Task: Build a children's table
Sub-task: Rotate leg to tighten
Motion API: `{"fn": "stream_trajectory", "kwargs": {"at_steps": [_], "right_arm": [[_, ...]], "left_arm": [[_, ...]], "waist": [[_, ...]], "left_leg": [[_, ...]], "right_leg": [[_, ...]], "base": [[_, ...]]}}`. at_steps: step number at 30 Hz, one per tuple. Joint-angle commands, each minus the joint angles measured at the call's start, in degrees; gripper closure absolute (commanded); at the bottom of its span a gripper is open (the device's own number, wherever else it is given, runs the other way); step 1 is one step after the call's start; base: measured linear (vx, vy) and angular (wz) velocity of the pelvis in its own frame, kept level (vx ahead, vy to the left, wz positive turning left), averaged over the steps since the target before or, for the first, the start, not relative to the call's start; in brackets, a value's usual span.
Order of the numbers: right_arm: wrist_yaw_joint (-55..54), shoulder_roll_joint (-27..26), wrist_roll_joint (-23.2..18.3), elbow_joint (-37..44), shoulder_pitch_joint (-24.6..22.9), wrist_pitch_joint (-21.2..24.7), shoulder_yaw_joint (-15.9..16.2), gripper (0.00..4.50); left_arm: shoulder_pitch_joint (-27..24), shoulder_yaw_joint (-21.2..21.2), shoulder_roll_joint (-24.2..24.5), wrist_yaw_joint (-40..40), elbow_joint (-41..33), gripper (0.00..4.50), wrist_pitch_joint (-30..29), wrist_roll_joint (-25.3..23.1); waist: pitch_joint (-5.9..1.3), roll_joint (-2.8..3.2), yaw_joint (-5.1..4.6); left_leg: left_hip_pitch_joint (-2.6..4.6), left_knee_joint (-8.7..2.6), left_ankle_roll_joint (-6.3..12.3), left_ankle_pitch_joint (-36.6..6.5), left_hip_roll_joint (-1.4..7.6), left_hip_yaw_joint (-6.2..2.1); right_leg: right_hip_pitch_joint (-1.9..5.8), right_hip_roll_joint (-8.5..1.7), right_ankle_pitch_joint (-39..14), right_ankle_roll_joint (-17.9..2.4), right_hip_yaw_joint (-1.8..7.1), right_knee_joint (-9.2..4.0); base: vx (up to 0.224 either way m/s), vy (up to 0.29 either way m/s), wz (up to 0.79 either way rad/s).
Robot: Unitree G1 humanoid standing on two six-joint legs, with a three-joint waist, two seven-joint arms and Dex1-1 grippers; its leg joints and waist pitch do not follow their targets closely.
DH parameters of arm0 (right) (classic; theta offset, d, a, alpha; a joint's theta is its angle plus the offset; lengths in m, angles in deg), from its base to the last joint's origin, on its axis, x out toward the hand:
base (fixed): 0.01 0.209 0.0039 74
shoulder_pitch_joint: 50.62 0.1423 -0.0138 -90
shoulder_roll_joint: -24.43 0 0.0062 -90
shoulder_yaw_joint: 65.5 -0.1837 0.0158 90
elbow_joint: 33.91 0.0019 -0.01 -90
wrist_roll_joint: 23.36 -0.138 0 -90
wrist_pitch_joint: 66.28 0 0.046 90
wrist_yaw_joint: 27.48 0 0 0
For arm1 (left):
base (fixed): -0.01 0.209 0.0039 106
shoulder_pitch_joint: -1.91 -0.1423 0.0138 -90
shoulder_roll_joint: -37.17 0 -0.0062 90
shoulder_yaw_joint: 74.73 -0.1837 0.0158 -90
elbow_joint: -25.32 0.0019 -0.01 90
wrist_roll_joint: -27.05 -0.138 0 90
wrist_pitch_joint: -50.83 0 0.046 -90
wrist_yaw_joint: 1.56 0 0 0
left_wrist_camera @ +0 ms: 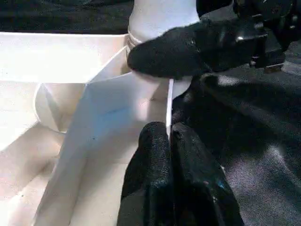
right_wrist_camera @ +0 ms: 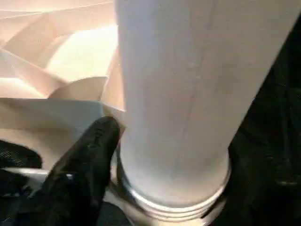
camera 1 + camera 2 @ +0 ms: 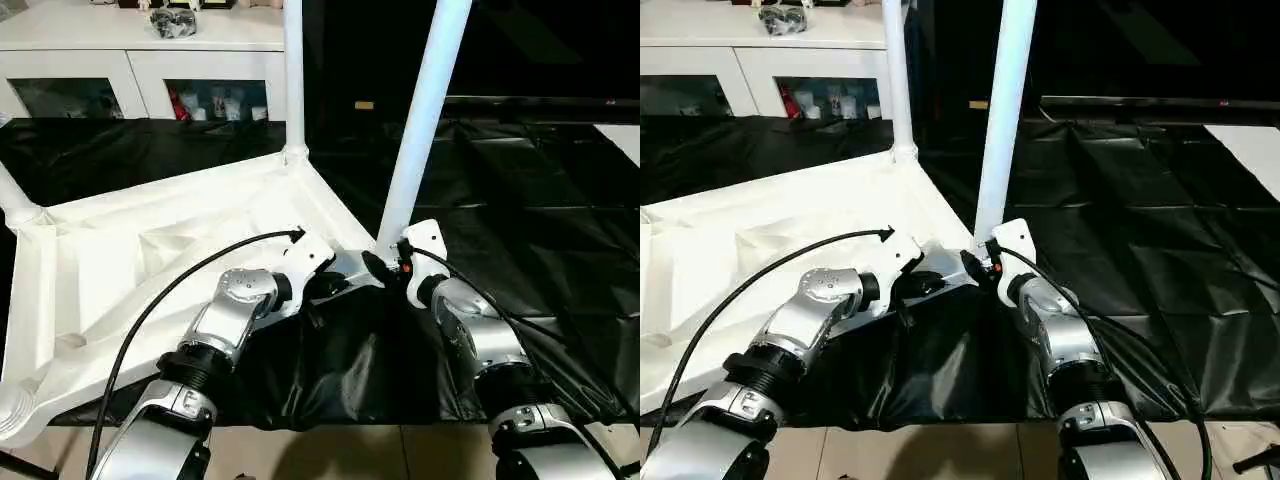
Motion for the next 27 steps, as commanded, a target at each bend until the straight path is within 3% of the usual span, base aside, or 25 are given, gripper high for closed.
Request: {"fn": "stream_trajectory", "kwargs": {"at_steps": [1, 3, 4, 7, 8, 12, 14, 16, 18, 19, 20, 23, 27], "right_arm": [[9.24, -3.51, -1.34, 0.57, -0.97, 0.59, 7.49, 0.75], [14.33, -0.91, -1.74, 2.42, -1.96, -0.15, 8.59, 0.75], [19.54, 1.56, -2.36, 3.92, -2.91, -1.03, 9.49, 0.75], [27.04, 5.62, -2.71, 5.64, -4.08, -2.97, 11.27, 0.75], [28.38, 6.45, -2.59, 5.95, -4.29, -3.37, 11.67, 0.75], [37.27, 10.30, -3.66, 8.05, -5.16, -3.36, 13.19, 0.75], [38.83, 10.75, -3.83, 8.35, -5.05, -3.00, 13.41, 0.75], [40.08, 11.02, -4.07, 8.69, -4.92, -2.32, 13.62, 0.75], [41.27, 11.36, -4.39, 9.22, -4.97, -1.73, 13.86, 0.75], [42.23, 11.64, -4.62, 9.72, -5.04, -1.20, 14.15, 0.75], [43.05, 11.88, -4.80, 9.99, -5.09, -0.99, 14.37, 1.05], [45.11, 12.71, -4.94, 11.33, -5.71, -0.03, 15.50, 1.05], [46.65, 13.25, -4.76, 12.11, -6.41, 0.25, 16.19, 1.46]], "left_arm": [[1.15, -2.28, -2.96, -1.01, -1.53, 4.50, 1.74, 2.56], [0.58, -2.65, -1.35, -4.47, -2.47, 4.50, 2.06, 3.16], [0.10, -3.11, 0.05, -7.56, -3.26, 4.50, 2.26, 3.57], [-0.36, -3.66, 2.29, -12.28, -4.17, 4.50, 2.96, 4.36], [-0.39, -3.73, 2.65, -13.17, -4.32, 4.50, 2.98, 4.50], [-0.59, -4.49, 5.72, -20.76, -5.64, 4.50, 3.29, 5.77], [-0.69, -4.88, 6.86, -23.12, -6.13, 4.50, 3.05, 6.02], [-0.62, -4.97, 7.60, -24.19, -6.16, 4.50, 3.07, 6.02], [-0.51, -5.04, 8.10, -24.78, -6.12, 4.50, 3.07, 6.15], [-0.40, -5.09, 8.55, -25.33, -5.98, 4.50, 3.13, 6.21], [-0.34, -5.06, 8.85, -25.88, -5.85, 4.50, 3.26, 6.20], [-0.03, -4.98, 9.28, -26.54, -5.30, 4.50, 3.75, 6.11], [0.09, -5.18, 9.74, -27.44, -5.34, 4.50, 3.56, 6.46]], "waist": [[-2.38, -0.29, 0.01], [-2.37, -0.07, 0.09], [-2.63, -0.22, 0.36], [-2.69, -0.22, 0.61], [-2.88, -0.05, 0.83], [-2.97, -0.08, 1.07], [-2.88, 0.06, 1.15], [-2.72, 0.15, 1.32], [-2.51, 0.11, 1.49], [-2.44, 0.37, 1.54], [-2.39, 0.29, 1.54], [-2.48, 0.16, 1.60], [-2.67, 0.04, 1.84]], "left_leg": [[0.20, -4.11, 1.56, -19.67, 2.04, -1.26], [0.21, -4.05, 1.78, -19.01, 2.04, -1.19], [0.01, -3.77, 2.70, -17.35, 2.07, -1.06], [-0.20, -3.43, 3.99, -14.95, 2.09, -0.81], [-0.28, -3.16, 4.53, -12.48, 2.29, -0.65], [-0.29, -2.83, 5.46, -10.60, 2.35, -0.49], [-0.20, -2.86, 5.84, -11.18, 2.48, -0.43], [0.06, -3.05, 5.06, -13.24, 2.63, -0.42], [0.25, -3.35, 3.60, -15.46, 2.65, -0.47], [0.27, -3.50, 2.97, -16.29, 2.67, -0.56], [0.34, -3.58, 2.71, -16.78, 2.69, -0.55], [0.32, -3.59, 2.24, -16.58, 2.66, -0.60], [0.15, -3.34, 2.89, -14.14, 2.61, -0.53]], "right_leg": [[1.84, -3.04, -20.62, -7.78, 2.14, -4.82], [1.86, -2.96, -18.66, -8.66, 2.15, -4.60], [2.24, -3.01, -15.14, -9.72, 2.18, -4.19], [2.45, -2.94, -11.65, -11.21, 2.03, -3.77], [2.53, -2.86, -8.52, -12.38, 1.87, -3.36], [2.74, -2.65, -4.30, -14.35, 1.71, -2.70], [2.57, -2.75, -4.76, -14.95, 1.71, -2.77], [2.40, -2.79, -7.62, -14.83, 1.74, -3.07], [2.36, -2.85, -12.22, -13.60, 1.80, -3.46], [2.33, -2.93, -14.07, -12.99, 1.84, -3.61], [2.27, -2.91, -14.87, -12.66, 1.84, -3.76], [2.30, -2.97, -15.17, -12.10, 1.92, -3.72], [2.45, -2.94, -11.40, -12.82, 1.91, -3.27]], "base": [[0.000, 0.000, 0.00], [0.000, 0.000, 0.00], [0.053, -0.015, 0.02], [0.000, 0.000, 0.00], [0.000, 0.000, 0.00], [0.000, 0.000, 0.00], [0.000, 0.000, 0.00], [0.000, 0.000, 0.00], [0.000, 0.000, 0.00], [0.000, 0.000, 0.00], [0.000, 0.000, 0.00], [0.000, 0.000, 0.00], [0.000, 0.000, 0.00]]}}
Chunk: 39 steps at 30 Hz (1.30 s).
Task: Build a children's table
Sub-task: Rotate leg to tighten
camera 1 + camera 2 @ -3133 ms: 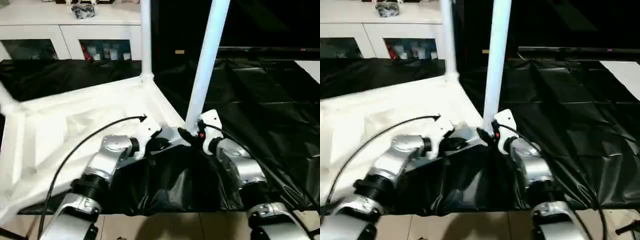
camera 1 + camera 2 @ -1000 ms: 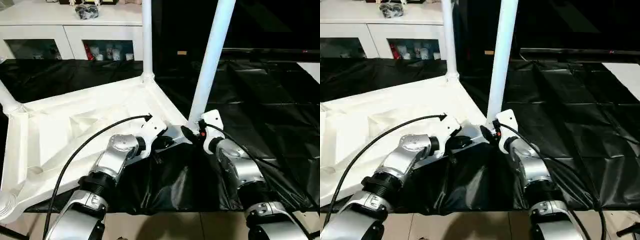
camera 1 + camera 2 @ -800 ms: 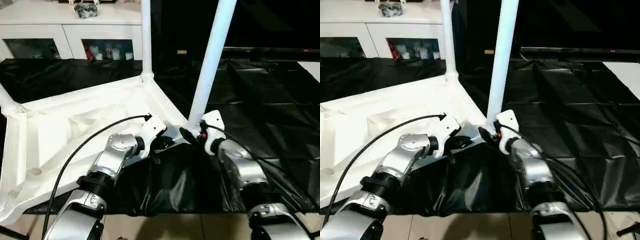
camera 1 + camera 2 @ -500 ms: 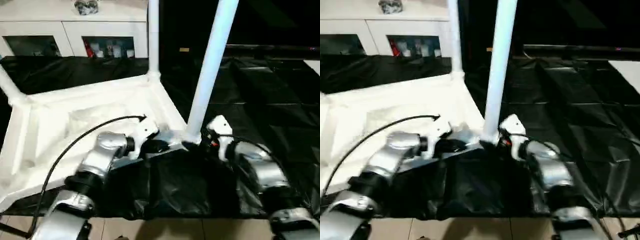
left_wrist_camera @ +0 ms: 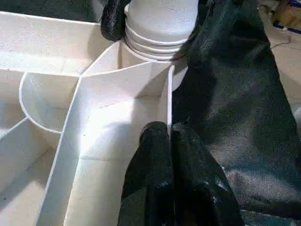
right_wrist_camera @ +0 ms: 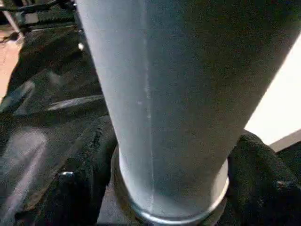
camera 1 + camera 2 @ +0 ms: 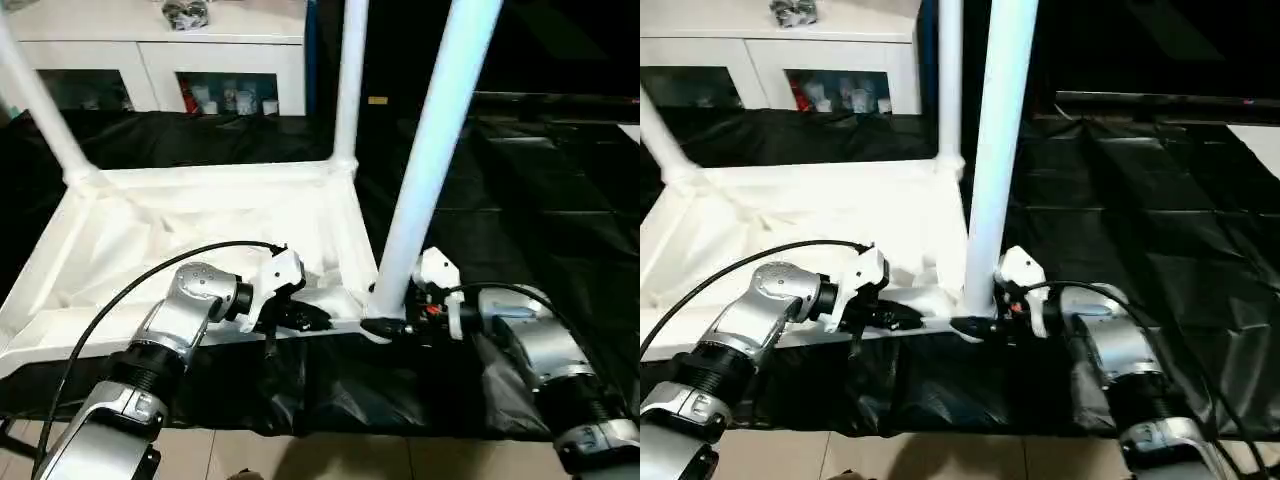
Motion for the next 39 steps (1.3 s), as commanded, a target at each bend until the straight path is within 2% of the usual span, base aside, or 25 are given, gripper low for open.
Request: {"fn": "stream_trajectory", "kwargs": {"at_steps": [1, 2, 3, 8, 9, 11, 12, 13, 14, 15, 16, 17, 19, 20, 22, 24, 25, 27, 29, 31, 32, 37, 39], "right_arm": [[4.90, -2.13, 0.04, 1.28, -1.61, 0.72, 6.55, 1.45], [4.92, -2.18, 0.15, 1.33, -1.68, 0.75, 6.60, 1.47], [4.85, -2.29, 0.20, 1.36, -1.69, 0.80, 6.63, 1.68], [1.10, -4.13, 0.51, 0.62, -1.54, 0.20, 5.71, 1.80], [-4.24, -6.03, 1.60, -0.98, -1.01, -0.35, 4.59, 1.80], [-9.31, -7.76, 2.58, -2.83, -0.36, -0.51, 3.45, 1.80], [-14.34, -9.52, 3.44, -4.58, 0.26, -0.86, 2.28, 1.81], [-17.15, -10.64, 3.57, -5.61, 0.71, -0.35, 1.49, 1.81], [-18.79, -11.29, 3.65, -6.21, 0.98, -0.05, 1.04, 1.81], [-25.36, -13.87, 4.24, -8.52, 2.07, 0.98, -0.39, 1.81], [-25.36, -13.87, 4.24, -8.52, 2.07, 0.98, -0.39, 1.81], [-28.21, -15.07, 4.51, -9.57, 2.57, 1.51, -0.92, 1.82], [-32.84, -17.20, 4.93, -11.07, 3.30, 1.99, -1.66, 1.82], [-36.97, -19.15, 5.21, -12.26, 4.03, 2.21, -2.40, 1.82], [-38.68, -21.09, 5.03, -12.90, 4.47, 1.10, -2.65, 1.82], [-37.96, -21.87, 4.56, -12.96, 4.57, 0.21, -2.88, 1.12], [-37.47, -21.96, 4.25, -12.79, 4.55, 0.08, -3.04, 1.12], [-35.07, -21.15, 3.13, -11.75, 4.28, 0.96, -3.52, 1.03], [-34.02, -20.27, 3.16, -11.36, 4.12, 0.81, -3.42, 0.70], [-32.38, -18.29, 3.92, -11.01, 3.79, -0.84, -2.49, 0.58], [-30.00, -16.72, 3.85, -10.48, 3.36, -1.79, -2.01, 0.58], [-18.83, -11.67, 2.52, -6.88, 1.53, -4.01, -0.21, 0.58], [-14.68, -9.90, 1.75, -5.22, 0.81, -4.18, 0.60, 0.58]], "left_arm": [[1.76, -1.33, -1.52, 0.62, -1.44, 4.50, 0.75, 0.83], [1.70, -1.35, -1.41, 0.44, -1.42, 4.50, 0.80, 0.82], [1.60, -1.36, -1.36, 0.36, -1.49, 4.50, 0.72, 0.86], [1.37, -0.40, -2.23, 3.04, -1.23, 4.50, 0.66, 1.01], [1.73, 1.05, -3.65, 7.76, -0.27, 4.50, 0.59, 0.67], [1.94, 2.00, -4.68, 10.97, 0.21, 4.50, -0.14, 0.50], [1.99, 2.63, -5.53, 13.52, 0.36, 4.50, -0.83, 0.28], [2.01, 2.99, -6.13, 15.40, 0.54, 4.50, -1.28, 0.01], [2.02, 3.19, -6.49, 16.51, 0.64, 4.50, -1.55, -0.15], [2.04, 3.87, -8.11, 21.03, 1.00, 4.50, -2.45, -0.83], [2.04, 3.87, -8.11, 21.03, 1.00, 4.50, -2.45, -0.83], [2.12, 4.13, -9.04, 23.25, 1.25, 4.50, -2.90, -1.15], [2.02, 3.92, -10.77, 25.82, 1.43, 4.50, -3.38, -1.67], [1.99, 3.42, -12.32, 27.76, 1.49, 4.50, -3.57, -2.27], [1.97, 2.83, -14.31, 29.54, 1.20, 4.50, -3.64, -2.72], [1.90, 2.50, -15.32, 29.76, 0.65, 4.50, -3.76, -2.62], [1.84, 2.33, -15.51, 29.44, 0.34, 4.50, -3.84, -2.53], [1.64, 2.00, -15.14, 27.92, -0.19, 4.50, -3.54, -2.29], [1.54, 1.92, -14.51, 27.26, -0.32, 4.50, -3.23, -2.29], [1.36, 2.10, -13.36, 26.00, -0.53, 4.50, -2.71, -2.21], [1.21, 2.25, -12.37, 24.44, -0.76, 4.50, -2.37, -1.98], [1.02, 2.23, -9.16, 18.47, -0.97, 4.50, -1.06, -1.00], [1.17, 2.20, -8.27, 16.66, -0.85, 4.50, -1.12, -0.66]], "waist": [[-2.88, -0.24, 0.09], [-2.90, -0.15, 0.07], [-2.91, -0.08, 0.08], [-2.83, 0.03, -0.03], [-2.79, 0.17, -0.09], [-2.55, 0.11, -0.41], [-2.41, -0.28, -0.62], [-2.36, -0.20, -0.76], [-2.32, -0.46, -1.09], [-2.25, -0.93, -1.32], [-2.24, -0.64, -1.48], [-2.21, -1.03, -1.84], [-2.28, -0.96, -1.89], [-2.16, -1.30, -2.00], [-2.22, -1.06, -2.02], [-2.30, -1.22, -1.91], [-2.35, -1.24, -1.82], [-2.43, -0.86, -1.79], [-2.49, -0.93, -1.76], [-2.52, -0.95, -1.67], [-2.55, -0.64, -1.65], [-2.73, -0.66, -1.31], [-2.88, -0.54, -1.04]], "left_leg": [[0.47, -3.30, 3.01, -13.35, 2.01, -0.76], [0.42, -3.27, 3.06, -13.22, 1.99, -0.76], [0.44, -3.25, 3.06, -13.20, 1.98, -0.75], [0.52, -3.35, 2.48, -14.52, 1.95, -0.78], [0.50, -3.43, 2.20, -14.85, 1.96, -0.84], [0.64, -3.59, 1.17, -16.29, 1.83, -0.88], [0.77, -3.69, 0.70, -17.62, 1.72, -0.95], [0.77, -3.78, 0.33, -18.04, 1.67, -1.09], [0.80, -3.87, -0.01, -18.63, 1.67, -1.21], [0.93, -3.91, 0.03, -19.16, 1.64, -1.25], [0.98, -3.94, -0.17, -19.34, 1.66, -1.33], [0.68, -4.06, 0.02, -19.49, 1.58, -1.48], [0.80, -4.09, 0.10, -19.06, 1.65, -1.45], [0.79, -4.13, 0.27, -19.40, 1.62, -1.42], [0.86, -4.12, 0.23, -19.42, 1.59, -1.40], [0.80, -4.06, 0.80, -19.19, 1.54, -1.32], [0.72, -4.05, 1.00, -18.89, 1.51, -1.32], [0.54, -4.06, 1.31, -18.29, 1.52, -1.26], [0.54, -4.02, 1.39, -17.91, 1.52, -1.20], [0.52, -3.95, 1.56, -17.76, 1.55, -1.13], [0.54, -3.97, 1.61, -17.66, 1.56, -1.13], [0.40, -3.59, 3.13, -15.54, 1.54, -0.91], [0.21, -3.33, 3.85, -13.45, 1.69, -0.79]], "right_leg": [[2.60, -3.14, -10.93, -12.83, 2.19, -3.29], [2.63, -3.15, -10.68, -12.95, 2.19, -3.24], [2.64, -3.13, -10.42, -13.08, 2.16, -3.23], [2.63, -3.12, -12.11, -12.79, 2.15, -3.46], [2.63, -3.13, -12.80, -12.57, 2.14, -3.50], [2.36, -3.19, -15.55, -12.04, 2.15, -3.83], [2.27, -3.37, -19.71, -10.95, 2.13, -4.20], [2.27, -3.47, -21.63, -10.28, 2.11, -4.41], [2.11, -3.49, -24.20, -9.17, 2.12, -4.65], [1.96, -3.46, -26.28, -8.26, 2.08, -4.94], [1.81, -3.51, -26.74, -8.16, 2.16, -4.90], [2.11, -3.44, -27.73, -7.41, 1.96, -5.12], [1.78, -3.50, -27.34, -6.98, 2.13, -5.17], [1.67, -3.38, -27.50, -6.70, 2.12, -5.27], [1.54, -3.47, -27.10, -6.64, 2.23, -5.30], [1.61, -3.40, -26.07, -6.42, 2.31, -5.25], [1.69, -3.37, -25.52, -6.43, 2.32, -5.17], [1.80, -3.24, -22.92, -6.98, 2.37, -4.96], [1.85, -3.21, -21.22, -7.55, 2.40, -4.76], [1.93, -3.23, -20.25, -8.03, 2.39, -4.66], [1.98, -3.22, -19.50, -8.35, 2.37, -4.67], [2.37, -3.08, -14.62, -10.03, 2.33, -4.12], [2.60, -2.99, -11.34, -11.30, 2.21, -3.59]], "base": [[0.000, 0.000, 0.00], [0.000, 0.000, 0.00], [0.000, 0.000, 0.00], [0.000, 0.000, 0.00], [0.000, 0.000, 0.00], [0.000, 0.000, 0.00], [0.000, 0.000, 0.00], [0.000, 0.000, 0.00], [0.000, 0.000, 0.00], [0.000, 0.000, 0.00], [0.000, 0.000, 0.00], [0.000, 0.000, 0.00], [0.000, 0.000, 0.00], [0.000, 0.000, 0.00], [0.000, 0.000, 0.00], [0.000, 0.000, 0.00], [0.000, 0.000, 0.00], [0.000, 0.000, 0.00], [0.000, 0.000, 0.00], [0.000, 0.000, 0.00], [0.000, 0.000, 0.00], [0.000, 0.000, 0.00], [0.000, 0.000, 0.00]]}}
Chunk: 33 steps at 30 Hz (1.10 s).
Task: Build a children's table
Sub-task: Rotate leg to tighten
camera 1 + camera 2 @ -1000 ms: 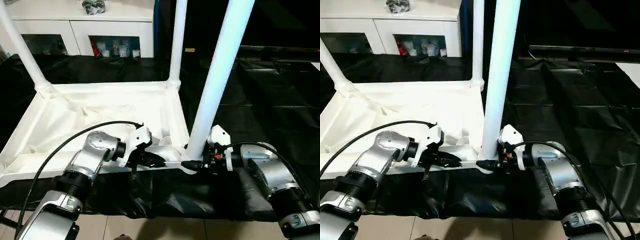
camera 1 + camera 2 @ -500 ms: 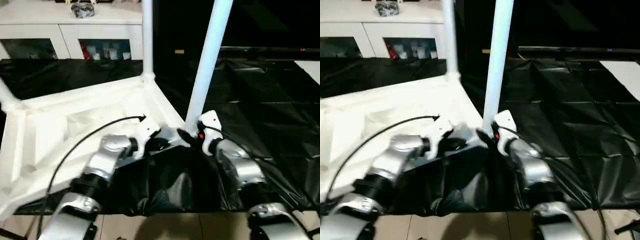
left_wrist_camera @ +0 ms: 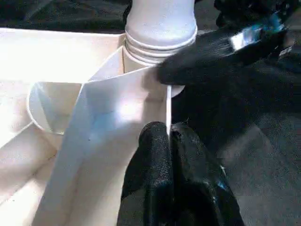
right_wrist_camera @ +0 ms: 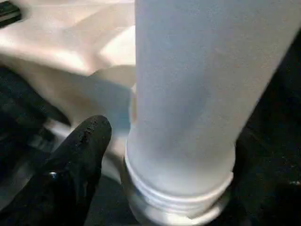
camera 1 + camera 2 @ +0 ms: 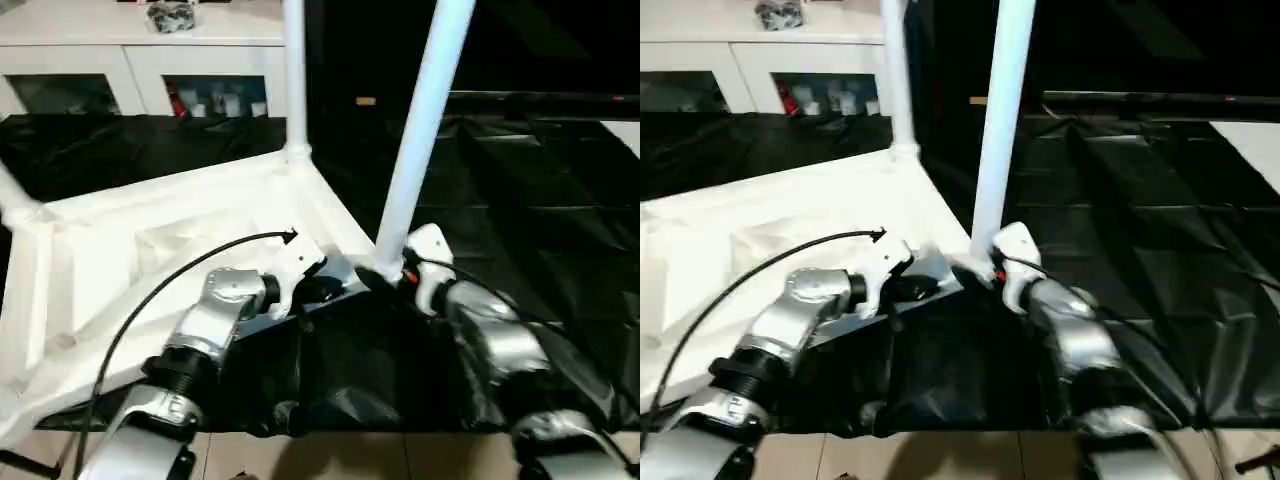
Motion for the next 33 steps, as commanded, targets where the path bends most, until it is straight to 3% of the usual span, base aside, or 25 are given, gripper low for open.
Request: {"fn": "stream_trajectory", "kwargs": {"at_steps": [1, 5, 9, 12, 17, 18, 24, 25, 28, 29, 31, 32, 33], "right_arm": [[7.78, -2.16, -0.98, 2.01, -1.12, -0.40, 6.87, 0.58], [19.91, 2.73, -3.11, 5.95, -2.85, 1.38, 9.64, 0.58], [23.29, 3.90, -3.23, 6.56, -2.87, 2.04, 10.58, 0.58], [25.17, 4.34, -3.62, 7.41, -3.07, 3.20, 11.53, 0.86], [27.70, 5.32, -3.77, 10.07, -3.91, 5.20, 13.31, 1.25], [27.90, 5.54, -3.76, 10.26, -3.98, 5.33, 13.54, 1.28], [28.54, 5.13, -3.45, 10.45, -3.78, 5.84, 13.52, 1.70], [27.64, 4.67, -3.18, 10.04, -3.71, 5.76, 13.25, 1.70], [25.41, 3.83, -2.61, 9.06, -3.53, 5.15, 12.63, 1.75], [18.24, 1.39, -1.14, 5.99, -2.75, 3.86, 10.70, 1.76], [9.50, -1.59, 0.15, 2.31, -1.45, 3.12, 8.47, 1.77], [6.86, -2.49, 0.41, 1.27, -1.05, 3.11, 7.78, 1.78], [2.74, -3.90, 0.75, -0.32, -0.43, 3.20, 6.71, 1.78]], "left_arm": [[1.15, -1.71, -1.66, -1.11, -1.38, 4.50, 1.62, 1.74], [1.62, -2.63, 1.22, -8.85, -1.32, 4.50, 2.60, 2.92], [1.90, -3.63, 2.73, -12.69, -1.60, 4.50, 2.33, 3.16], [1.98, -4.16, 3.32, -14.16, -1.75, 4.50, 2.46, 3.22], [2.08, -4.55, 3.89, -15.97, -1.92, 4.50, 2.40, 3.63], [2.13, -4.61, 3.95, -16.24, -1.76, 4.50, 2.50, 3.67], [2.52, -4.57, 4.48, -16.62, -0.76, 4.50, 2.93, 3.28], [2.59, -4.23, 4.27, -15.34, -0.38, 4.50, 2.88, 3.18], [2.70, -3.64, 3.75, -12.93, 0.17, 4.50, 2.85, 2.89], [2.84, -2.59, 2.45, -7.81, 0.93, 4.50, 2.36, 2.17], [2.72, -1.82, 0.98, -3.26, 1.03, 4.50, 1.55, 1.48], [2.65, -1.62, 0.46, -1.98, 0.94, 4.50, 1.10, 1.33], [2.51, -1.31, -0.40, -0.09, 0.72, 4.50, 0.32, 1.12]], "waist": [[-2.95, -0.43, 0.26], [-2.90, -0.41, 0.63], [-2.77, -0.25, 0.89], [-2.70, -0.15, 1.30], [-2.77, -0.16, 1.31], [-2.78, 0.06, 1.32], [-2.89, 0.14, 1.32], [-2.90, 0.44, 1.36], [-2.79, 0.24, 1.30], [-2.77, 0.07, 1.20], [-2.40, 0.15, 0.74], [-2.36, -0.14, 0.61], [-2.26, 0.00, 0.30]], "left_leg": [[-0.03, -3.12, 4.13, -12.76, 1.76, -0.74], [-0.05, -2.90, 5.38, -11.94, 1.91, -0.60], [0.21, -3.09, 4.32, -13.71, 2.06, -0.63], [0.59, -3.23, 3.38, -15.30, 2.17, -0.62], [0.40, -3.29, 2.81, -15.01, 2.12, -0.70], [0.48, -3.28, 2.66, -14.94, 2.10, -0.69], [0.36, -3.18, 2.75, -14.28, 2.04, -0.74], [0.41, -3.16, 2.70, -14.38, 2.04, -0.74], [0.39, -3.19, 2.59, -15.01, 1.96, -0.71], [0.39, -3.22, 2.36, -15.14, 2.02, -0.69], [0.64, -3.55, 0.96, -17.75, 1.85, -0.92], [0.95, -3.59, 0.26, -18.74, 1.79, -1.07], [0.94, -3.72, -0.10, -19.54, 1.73, -1.23]], "right_leg": [[2.79, -2.94, -10.51, -11.68, 2.14, -3.43], [2.83, -2.85, -8.83, -12.99, 2.03, -3.18], [2.61, -3.09, -12.02, -13.12, 2.08, -3.43], [2.40, -3.09, -13.86, -12.78, 2.18, -3.66], [2.61, -3.15, -13.23, -12.44, 2.20, -3.50], [2.58, -3.12, -13.03, -12.52, 2.17, -3.60], [2.72, -3.07, -11.68, -12.92, 2.09, -3.35], [2.67, -3.06, -11.65, -12.98, 2.10, -3.36], [2.72, -3.07, -12.74, -12.80, 2.08, -3.53], [2.57, -3.16, -13.41, -12.66, 2.12, -3.59], [2.35, -3.34, -19.32, -11.48, 2.05, -4.16], [2.18, -3.58, -23.55, -10.02, 2.08, -4.60], [2.08, -3.49, -25.98, -8.95, 2.04, -4.87]], "base": [[0.000, 0.000, 0.00], [0.000, 0.000, 0.00], [0.000, 0.000, 0.00], [0.000, 0.000, 0.00], [0.000, 0.000, 0.00], [0.000, 0.000, 0.00], [0.000, 0.000, 0.00], [0.000, 0.000, 0.00], [0.000, 0.000, 0.00], [0.000, 0.000, 0.00], [0.000, 0.000, 0.00], [0.000, 0.000, 0.00], [0.000, 0.000, 0.00]]}}
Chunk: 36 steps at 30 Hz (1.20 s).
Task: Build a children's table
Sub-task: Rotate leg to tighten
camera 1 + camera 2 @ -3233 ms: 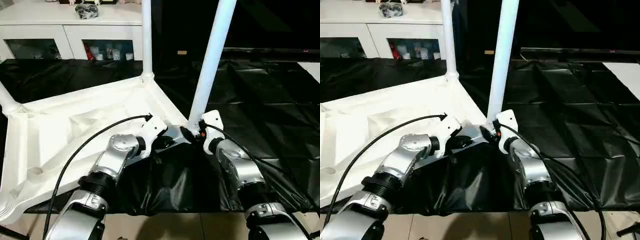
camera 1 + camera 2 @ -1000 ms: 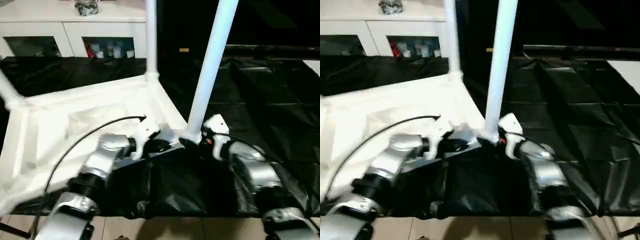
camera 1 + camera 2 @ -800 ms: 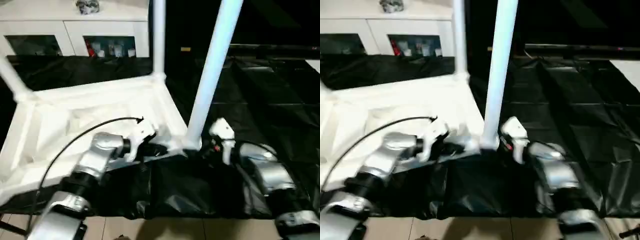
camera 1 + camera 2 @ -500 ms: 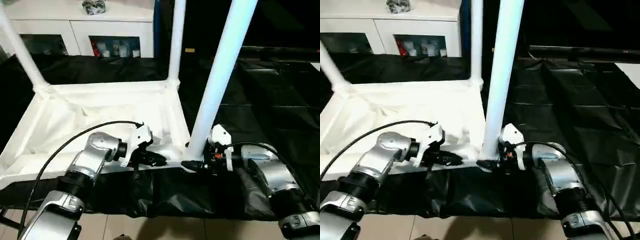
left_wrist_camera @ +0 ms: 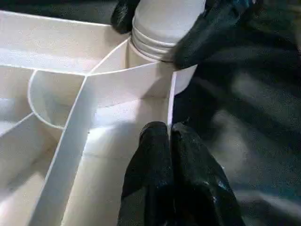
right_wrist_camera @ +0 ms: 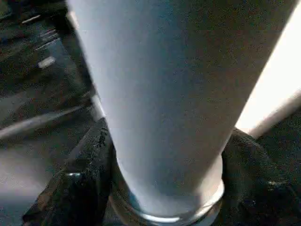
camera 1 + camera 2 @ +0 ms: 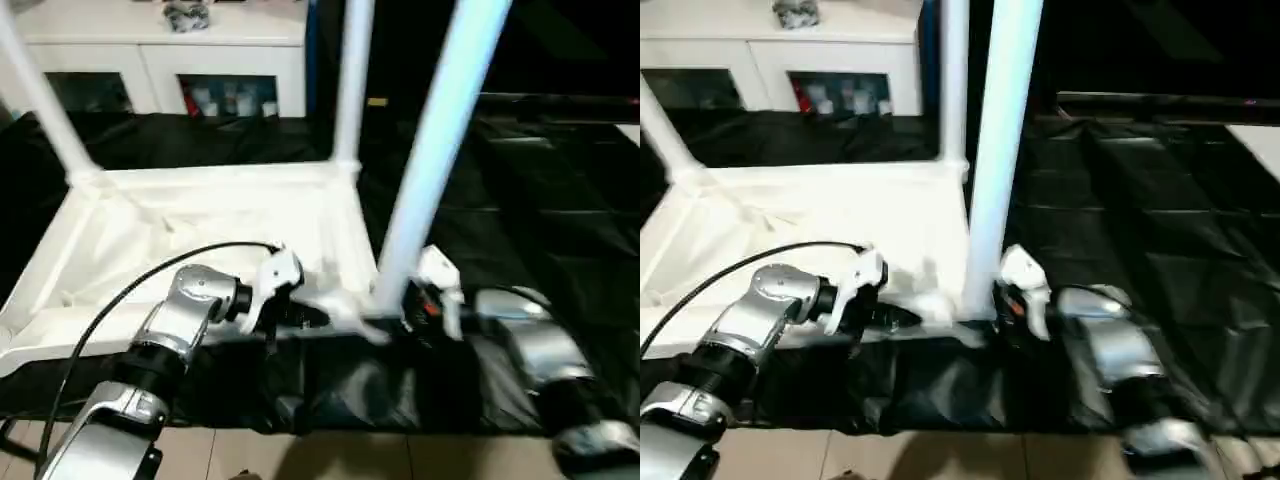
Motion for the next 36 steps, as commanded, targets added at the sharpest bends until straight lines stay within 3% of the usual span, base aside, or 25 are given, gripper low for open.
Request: {"fn": "stream_trajectory", "kwargs": {"at_steps": [1, 2, 4, 5, 7, 12, 13, 14, 15, 20, 25, 26, 27, 30, 36], "right_arm": [[-7.80, -6.53, 1.48, -4.14, 0.97, 1.07, 3.21, 1.78], [-10.57, -7.62, 1.63, -5.23, 1.55, 1.30, 2.56, 1.78], [-13.07, -8.60, 1.80, -6.20, 2.09, 1.34, 2.03, 1.78], [-20.19, -11.64, 2.03, -7.79, 3.19, 2.79, 0.57, 1.78], [-24.99, -13.96, 2.73, -8.48, 3.65, 3.31, 0.05, 1.78], [-25.84, -15.67, 4.18, -9.40, 3.73, 0.24, 0.93, 1.78], [-25.60, -15.71, 4.11, -9.61, 3.82, -0.46, 0.78, 1.43], [-25.52, -15.72, 4.07, -9.67, 3.85, -0.68, 0.72, 1.43], [-24.30, -15.38, 3.29, -9.41, 3.87, -0.73, 0.31, 1.08], [-22.18, -12.66, 3.60, -8.16, 4.00, -2.33, 1.03, 0.73], [-11.56, -7.65, 3.04, -6.28, 3.14, -4.71, 3.09, 0.73], [-10.30, -7.11, 2.97, -6.14, 3.01, -5.00, 3.36, 0.73], [-7.24, -5.70, 2.96, -5.61, 2.65, -5.61, 4.17, 0.73], [-2.46, -3.70, 2.63, -4.72, 2.11, -6.01, 5.03, 0.73], [6.57, -0.28, 1.34, -2.74, 1.13, -6.55, 6.83, 0.73]], "left_arm": [[2.54, 0.40, -5.72, 9.84, -0.18, 4.50, -2.20, 0.15], [2.73, 0.75, -6.65, 11.61, 0.00, 4.50, -2.73, 0.07], [2.97, 1.09, -7.50, 13.36, 0.31, 4.50, -3.00, -0.05], [3.67, 1.53, -10.12, 18.92, 1.45, 4.50, -3.11, -0.95], [4.02, 1.40, -11.92, 22.11, 1.91, 4.50, -3.00, -1.57], [3.56, 0.25, -13.40, 22.06, 1.10, 4.50, -2.63, -2.14], [3.33, -0.04, -13.38, 21.55, 0.72, 4.50, -2.58, -2.34], [3.25, -0.14, -13.37, 21.38, 0.60, 4.50, -2.57, -2.40], [2.96, -0.47, -12.88, 20.35, 0.26, 4.50, -2.51, -2.51], [2.11, -1.51, -10.32, 16.27, -0.73, 4.50, -2.31, -2.14], [1.33, -2.84, -6.21, 8.95, -2.22, 4.50, -1.29, -1.47], [1.31, -2.93, -5.79, 8.29, -2.22, 4.50, -1.19, -1.46], [1.28, -3.11, -4.73, 6.42, -2.12, 4.50, -0.36, -1.30], [1.18, -3.02, -3.54, 3.30, -2.48, 4.50, 0.28, -0.34], [0.82, -3.71, -1.17, -2.63, -4.04, 4.50, 0.60, 1.49]], "waist": [[-2.24, -0.26, -0.21], [-2.20, -0.59, -0.74], [-2.26, -0.44, -1.05], [-2.21, -0.74, -1.27], [-2.31, -0.66, -1.10], [-2.46, -0.83, -0.77], [-2.53, -0.71, -0.73], [-2.52, -0.72, -0.77], [-2.51, -0.66, -0.80], [-2.53, -0.44, -0.85], [-2.73, -0.17, -0.89], [-2.84, -0.24, -0.95], [-2.93, 0.10, -0.84], [-3.03, 0.14, -0.39], [-2.69, 0.05, 0.15]], "left_leg": [[0.71, -3.90, -0.24, -19.92, 1.68, -1.30], [0.64, -3.95, -0.48, -20.24, 1.60, -1.41], [0.45, -4.06, -0.04, -20.22, 1.51, -1.56], [0.34, -4.09, 0.08, -19.86, 1.50, -1.47], [0.83, -3.95, -0.02, -20.50, 1.47, -1.42], [0.29, -3.96, 1.22, -18.34, 1.40, -1.25], [0.32, -3.94, 1.30, -18.16, 1.47, -1.23], [0.17, -3.90, 1.41, -17.72, 1.43, -1.16], [0.09, -3.90, 1.54, -17.33, 1.41, -1.14], [0.08, -3.97, 1.56, -17.45, 1.48, -1.16], [-0.30, -3.79, 2.35, -16.24, 1.51, -1.17], [-0.16, -3.61, 2.61, -15.34, 1.55, -1.02], [-0.06, -3.46, 2.80, -14.33, 1.55, -0.97], [-0.24, -3.08, 3.85, -11.99, 1.61, -0.71], [-0.08, -3.33, 3.73, -14.71, 1.99, -0.70]], "right_leg": [[1.74, -3.46, -26.77, -8.62, 2.05, -5.13], [1.65, -3.42, -27.89, -8.19, 2.01, -5.06], [1.78, -3.37, -28.89, -6.77, 1.82, -5.53], [1.57, -3.22, -28.14, -6.69, 1.98, -5.43], [1.27, -3.17, -28.13, -6.62, 1.98, -5.64], [1.56, -3.22, -24.22, -6.78, 2.22, -5.27], [1.53, -3.28, -23.61, -6.94, 2.27, -5.21], [1.63, -3.23, -22.33, -7.40, 2.28, -5.10], [1.73, -3.13, -21.27, -7.79, 2.27, -4.96], [1.87, -3.08, -19.67, -8.58, 2.23, -4.78], [2.35, -3.04, -15.92, -9.55, 2.22, -4.28], [2.29, -2.94, -13.32, -10.56, 2.22, -4.00], [2.34, -2.89, -10.99, -11.67, 2.19, -3.76], [2.64, -2.79, -6.56, -13.62, 2.05, -3.15], [2.49, -2.95, -12.05, -13.23, 2.03, -3.55]], "base": [[0.000, 0.000, 0.00], [0.000, 0.000, 0.00], [0.000, 0.000, 0.00], [0.000, 0.000, 0.00], [0.000, 0.000, 0.00], [0.000, 0.000, 0.00], [0.000, 0.000, 0.00], [0.000, 0.000, 0.00], [0.000, 0.000, 0.00], [0.000, 0.000, 0.00], [0.000, 0.000, 0.00], [0.000, 0.000, 0.00], [0.000, 0.000, 0.00], [0.000, 0.000, 0.00], [0.000, 0.000, 0.00]]}}
